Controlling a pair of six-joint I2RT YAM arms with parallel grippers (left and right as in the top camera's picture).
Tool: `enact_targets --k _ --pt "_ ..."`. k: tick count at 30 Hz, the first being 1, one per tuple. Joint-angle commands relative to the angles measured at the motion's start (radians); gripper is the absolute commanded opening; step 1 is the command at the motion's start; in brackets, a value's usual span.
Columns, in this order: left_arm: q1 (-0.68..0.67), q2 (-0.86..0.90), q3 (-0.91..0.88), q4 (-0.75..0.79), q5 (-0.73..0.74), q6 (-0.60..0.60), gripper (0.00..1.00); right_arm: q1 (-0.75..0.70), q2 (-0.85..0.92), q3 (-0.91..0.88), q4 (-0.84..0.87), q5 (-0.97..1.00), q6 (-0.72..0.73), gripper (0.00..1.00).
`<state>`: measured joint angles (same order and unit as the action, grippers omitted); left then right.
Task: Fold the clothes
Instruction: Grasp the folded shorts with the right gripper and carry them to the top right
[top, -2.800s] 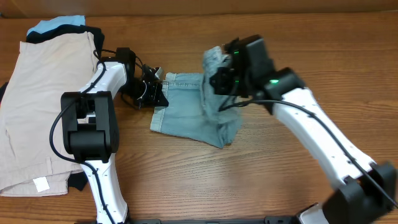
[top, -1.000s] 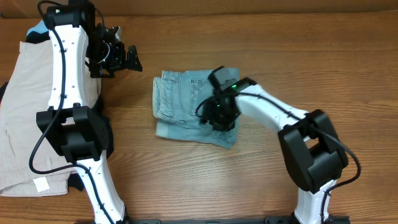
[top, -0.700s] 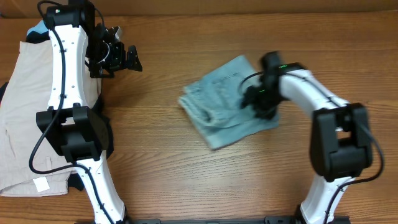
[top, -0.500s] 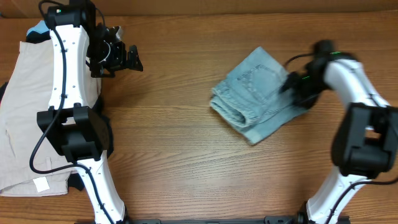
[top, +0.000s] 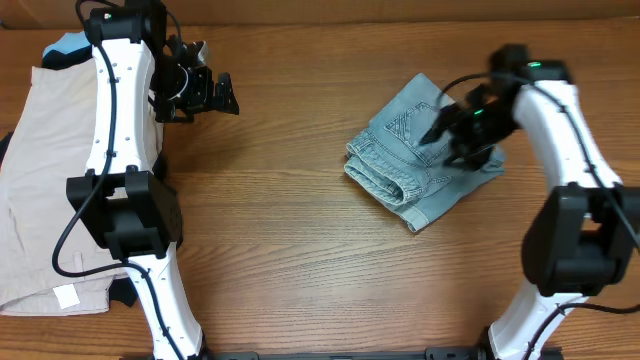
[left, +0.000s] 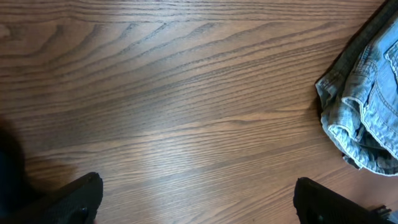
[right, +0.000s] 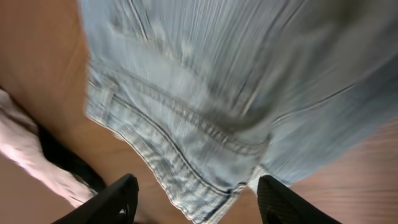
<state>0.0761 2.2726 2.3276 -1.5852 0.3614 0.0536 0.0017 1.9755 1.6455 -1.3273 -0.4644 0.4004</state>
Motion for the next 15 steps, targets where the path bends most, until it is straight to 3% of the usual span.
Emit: enact_targets --k 1,6,15 --pt "0.000 -0.003 0.013 0.001 -0.006 -0.013 1.00 0.071 -0.023 -0.061 0.008 0.101 0.089 0.66" --pt "0.000 -0.003 0.013 0.006 -0.006 -0.008 1.00 0.154 -0.023 -0.148 0.018 0.258 0.184 0.67" --pt "-0.001 -0.003 0.013 0.017 -0.006 -0.008 1.00 0.182 -0.023 -0.435 0.157 0.288 0.222 0.67"
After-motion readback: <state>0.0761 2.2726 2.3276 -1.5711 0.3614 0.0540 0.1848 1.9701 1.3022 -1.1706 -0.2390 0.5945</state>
